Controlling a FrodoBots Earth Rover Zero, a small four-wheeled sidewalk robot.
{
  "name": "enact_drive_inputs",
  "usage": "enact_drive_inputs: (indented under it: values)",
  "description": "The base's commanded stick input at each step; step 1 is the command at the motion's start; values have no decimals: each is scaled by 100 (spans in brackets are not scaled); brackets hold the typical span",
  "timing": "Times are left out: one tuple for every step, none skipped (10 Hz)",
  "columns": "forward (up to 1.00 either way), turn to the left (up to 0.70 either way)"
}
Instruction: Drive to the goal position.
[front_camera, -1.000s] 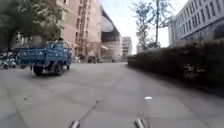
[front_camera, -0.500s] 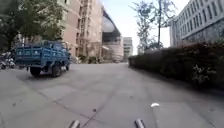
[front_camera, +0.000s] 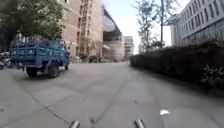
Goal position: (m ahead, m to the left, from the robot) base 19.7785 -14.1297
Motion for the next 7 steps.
enact_drive_inputs:
  values:
    - [45,0]
    - [45,0]
    - [45,0]
    - [45,0]
    - [45,0]
    - [45,0]
    - [45,0]
